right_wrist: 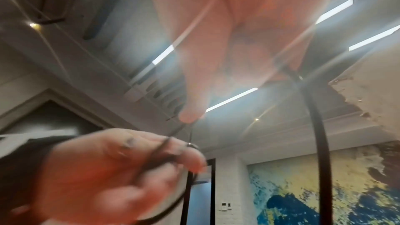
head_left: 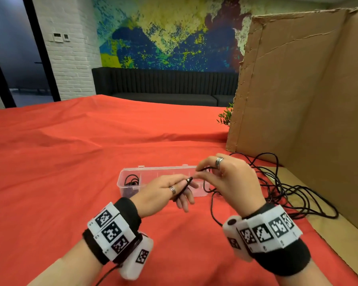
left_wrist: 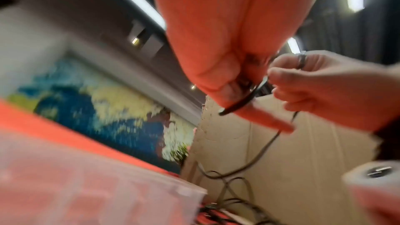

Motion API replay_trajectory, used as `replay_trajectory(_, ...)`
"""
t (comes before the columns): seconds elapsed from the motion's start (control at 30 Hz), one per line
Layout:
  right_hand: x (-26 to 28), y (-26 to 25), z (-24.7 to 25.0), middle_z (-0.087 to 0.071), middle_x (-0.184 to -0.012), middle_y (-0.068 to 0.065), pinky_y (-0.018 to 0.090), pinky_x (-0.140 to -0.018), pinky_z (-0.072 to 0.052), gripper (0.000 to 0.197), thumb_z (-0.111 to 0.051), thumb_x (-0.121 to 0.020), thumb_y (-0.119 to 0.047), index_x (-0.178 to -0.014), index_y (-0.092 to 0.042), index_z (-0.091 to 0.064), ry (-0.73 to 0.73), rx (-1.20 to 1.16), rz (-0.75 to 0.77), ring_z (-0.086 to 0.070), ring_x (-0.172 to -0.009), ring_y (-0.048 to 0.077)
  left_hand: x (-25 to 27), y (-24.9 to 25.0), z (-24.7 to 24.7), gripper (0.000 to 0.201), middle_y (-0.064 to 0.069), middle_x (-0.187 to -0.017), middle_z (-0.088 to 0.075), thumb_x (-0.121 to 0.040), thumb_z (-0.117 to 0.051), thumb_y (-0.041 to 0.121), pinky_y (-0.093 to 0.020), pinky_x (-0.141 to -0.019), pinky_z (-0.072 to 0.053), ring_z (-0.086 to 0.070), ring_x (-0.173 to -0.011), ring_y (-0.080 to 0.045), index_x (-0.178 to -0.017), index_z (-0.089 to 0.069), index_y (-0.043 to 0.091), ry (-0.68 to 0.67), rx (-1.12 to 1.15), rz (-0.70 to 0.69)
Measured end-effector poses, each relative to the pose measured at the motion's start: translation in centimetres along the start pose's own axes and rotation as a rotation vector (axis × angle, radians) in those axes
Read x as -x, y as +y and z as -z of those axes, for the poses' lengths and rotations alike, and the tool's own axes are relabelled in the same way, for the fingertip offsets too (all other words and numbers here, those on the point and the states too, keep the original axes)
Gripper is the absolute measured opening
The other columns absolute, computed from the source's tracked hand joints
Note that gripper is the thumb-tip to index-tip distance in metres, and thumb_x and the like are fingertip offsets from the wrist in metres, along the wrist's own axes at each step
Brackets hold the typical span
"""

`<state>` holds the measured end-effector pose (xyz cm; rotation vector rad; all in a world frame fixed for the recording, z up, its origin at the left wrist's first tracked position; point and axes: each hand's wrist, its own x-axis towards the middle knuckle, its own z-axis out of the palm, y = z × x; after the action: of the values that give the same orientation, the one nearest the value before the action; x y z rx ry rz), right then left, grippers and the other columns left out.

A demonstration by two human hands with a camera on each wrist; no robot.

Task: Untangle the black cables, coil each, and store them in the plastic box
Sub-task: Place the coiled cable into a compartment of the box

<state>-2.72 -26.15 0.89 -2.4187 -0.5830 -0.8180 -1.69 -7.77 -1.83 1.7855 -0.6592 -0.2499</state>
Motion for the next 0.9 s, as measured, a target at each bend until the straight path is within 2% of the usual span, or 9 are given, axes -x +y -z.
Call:
replay_trajectory(0.1,-1.2,0.4,-0.6,-0.066,-0.075,-0.01,0.036,-0.065,-0.049,0.027,-0.053,-0.074,-0.059,-0.085,-0.037,-0.064,-0.011,-0.233,-0.007,-0.06,-0.071,0.005,0.6,1.5,-0.2,0.03,-0.007,-0.065,-0.065,-0.087,-0.038,0.02,-0.018,-0.048,-0.04,-0.056,-0.046,-0.014,-0.096,-0.06,0.001,-0.013,0.421,-0.003)
replay_trajectory(0.2,-1.4,0.2,-1.8,-0.068,-0.076,-0.014,0.025,-0.073,-0.048,0.019,-0.058,-0.08,-0.045,-0.08,-0.03,-0.07,-0.01,-0.47,-0.057,-0.061,-0.075,0.001,0.9,2.7,-0.2,0.028,-0.011,-0.063,-0.063,-0.083,-0.043,0.012,-0.02,-0.047,-0.039,-0.049,-0.041,-0.015,-0.086,-0.068,0.0,0.08,0.644,-0.048)
replay_trajectory(0.27,-1.3,0.2,-2.5,-0.064,-0.065,-0.022,0.011,-0.065,-0.04,0.016,-0.061,-0.086,-0.031,-0.085,-0.02,-0.071,-0.044,-0.495,-0.083,-0.057,-0.066,-0.005,0.9,3.0,-0.2,0.035,-0.013,-0.065,-0.063,-0.079,-0.039,0.016,-0.022,-0.049,-0.043,-0.05,-0.045,-0.017,-0.082,-0.07,-0.001,0.126,0.747,-0.031)
replay_trajectory(0.4,-0.8,0.3,-3.3,-0.055,-0.052,-0.027,0.008,-0.058,-0.036,0.018,-0.053,-0.094,-0.019,-0.098,-0.015,-0.07,-0.193,-0.466,-0.14,-0.051,-0.056,-0.009,0.8,2.8,0.0,0.039,-0.016,-0.075,-0.067,-0.079,-0.039,0.023,-0.025,-0.059,-0.055,-0.066,-0.065,-0.023,-0.079,-0.069,-0.001,0.177,0.884,-0.023)
replay_trajectory(0.53,0.4,-0.8,-4.1,-0.051,-0.051,-0.036,0.007,-0.054,-0.034,0.022,-0.042,-0.099,-0.023,-0.106,-0.022,-0.063,-0.483,-0.348,-0.12,-0.049,-0.054,-0.016,0.1,2.7,0.6,0.028,-0.014,-0.096,-0.071,-0.089,-0.041,0.015,-0.03,-0.082,-0.056,-0.068,-0.094,-0.026,-0.093,-0.061,-0.005,0.358,0.805,-0.195)
replay_trajectory(0.6,1.4,-1.2,-4.7,-0.055,-0.059,-0.032,0.01,-0.063,-0.035,0.026,-0.04,-0.099,-0.031,-0.109,-0.024,-0.062,-0.561,-0.262,-0.072,-0.05,-0.062,-0.015,-0.3,2.5,1.5,0.024,-0.008,-0.103,-0.07,-0.089,-0.044,0.013,-0.028,-0.085,-0.054,-0.067,-0.099,-0.022,-0.097,-0.061,-0.002,0.458,0.7,-0.25)
replay_trajectory(0.63,1.8,-1.4,-4.8,-0.06,-0.067,-0.025,0.019,-0.07,-0.042,0.028,-0.039,-0.098,-0.037,-0.108,-0.026,-0.062,-0.561,-0.222,-0.042,-0.054,-0.07,-0.01,-0.5,2.3,1.9,0.021,-0.007,-0.103,-0.069,-0.091,-0.045,0.011,-0.026,-0.084,-0.054,-0.067,-0.098,-0.02,-0.098,-0.061,0.0,0.501,0.61,-0.253)
replay_trajectory(0.73,2.3,-1.6,-4.5,-0.068,-0.092,-0.007,0.038,-0.08,-0.048,0.043,-0.031,-0.091,-0.054,-0.103,-0.028,-0.063,-0.45,-0.114,0.087,-0.062,-0.091,0.014,-0.5,0.9,2.5,0.016,-0.004,-0.097,-0.068,-0.091,-0.051,0.003,-0.018,-0.08,-0.053,-0.07,-0.087,-0.013,-0.102,-0.063,0.001,0.589,0.275,-0.197)
replay_trajectory(0.9,0.4,-1.8,-1.6,-0.069,-0.082,-0.007,0.037,-0.068,-0.052,0.035,-0.042,-0.086,-0.052,-0.089,-0.028,-0.068,-0.014,-0.203,0.086,-0.064,-0.078,0.013,0.1,-0.7,2.3,0.023,0.008,-0.102,-0.068,-0.087,-0.06,0.007,-0.002,-0.079,-0.042,-0.061,-0.084,0.016,-0.109,-0.066,0.012,0.516,-0.191,-0.08)
